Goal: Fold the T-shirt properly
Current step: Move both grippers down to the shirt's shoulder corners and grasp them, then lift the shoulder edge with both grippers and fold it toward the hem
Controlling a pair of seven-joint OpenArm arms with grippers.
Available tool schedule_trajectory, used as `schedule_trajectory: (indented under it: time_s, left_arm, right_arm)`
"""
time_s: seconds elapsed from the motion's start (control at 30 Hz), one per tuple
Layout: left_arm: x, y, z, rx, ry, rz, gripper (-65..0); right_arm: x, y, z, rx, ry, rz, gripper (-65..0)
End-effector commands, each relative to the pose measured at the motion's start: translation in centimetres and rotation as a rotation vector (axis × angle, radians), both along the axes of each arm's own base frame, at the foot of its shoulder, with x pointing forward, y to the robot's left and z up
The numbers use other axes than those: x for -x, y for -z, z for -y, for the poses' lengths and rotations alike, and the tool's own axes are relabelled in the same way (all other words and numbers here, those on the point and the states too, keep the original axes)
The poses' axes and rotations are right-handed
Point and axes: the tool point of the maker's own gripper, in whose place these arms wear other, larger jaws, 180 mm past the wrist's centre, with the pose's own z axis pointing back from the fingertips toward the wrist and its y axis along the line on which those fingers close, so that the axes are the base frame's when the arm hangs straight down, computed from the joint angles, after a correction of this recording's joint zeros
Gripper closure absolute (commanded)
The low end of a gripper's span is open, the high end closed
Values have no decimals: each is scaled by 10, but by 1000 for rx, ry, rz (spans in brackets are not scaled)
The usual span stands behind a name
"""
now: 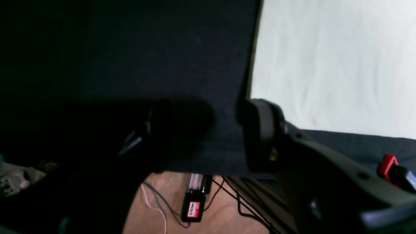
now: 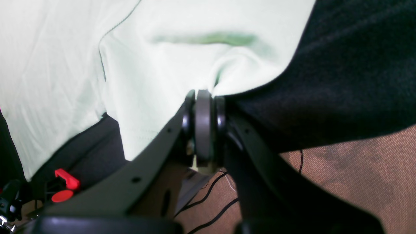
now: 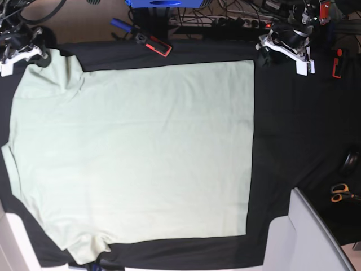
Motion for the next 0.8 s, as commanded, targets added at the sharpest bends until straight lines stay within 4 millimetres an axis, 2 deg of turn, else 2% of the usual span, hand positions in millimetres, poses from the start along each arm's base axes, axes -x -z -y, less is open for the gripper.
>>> schedule_trajectory:
  time_s: [0.0, 0.17, 0.3, 0.43, 0.57, 0.63, 0.73, 0.77]
  left_arm:
    - [-7, -6, 2, 5, 16, 28, -344]
    - [-9, 0, 33, 52, 83, 18, -344]
    - [-9, 12, 50, 82, 113, -7, -343]
    - [-6, 25, 62, 103, 136, -41, -338]
    - [-5, 29, 61, 104, 132, -51, -321]
    - [-5, 29, 61, 104, 132, -52, -232]
    - [-5, 30, 59, 102, 128, -54, -30]
    - [-5, 30, 60, 102, 128, -53, 0]
  right_arm:
    - [0, -3, 6, 18, -11, -2, -1]
    - [0, -3, 5, 17, -12, -3, 0]
    - [0, -3, 5, 17, -12, -3, 0]
    - [0, -3, 6, 18, -14, -3, 0]
    - [0, -3, 6, 19, -14, -5, 0]
    - [0, -3, 6, 19, -14, -5, 0]
    - [0, -3, 6, 19, -14, -5, 0]
    - [0, -3, 6, 19, -14, -5, 0]
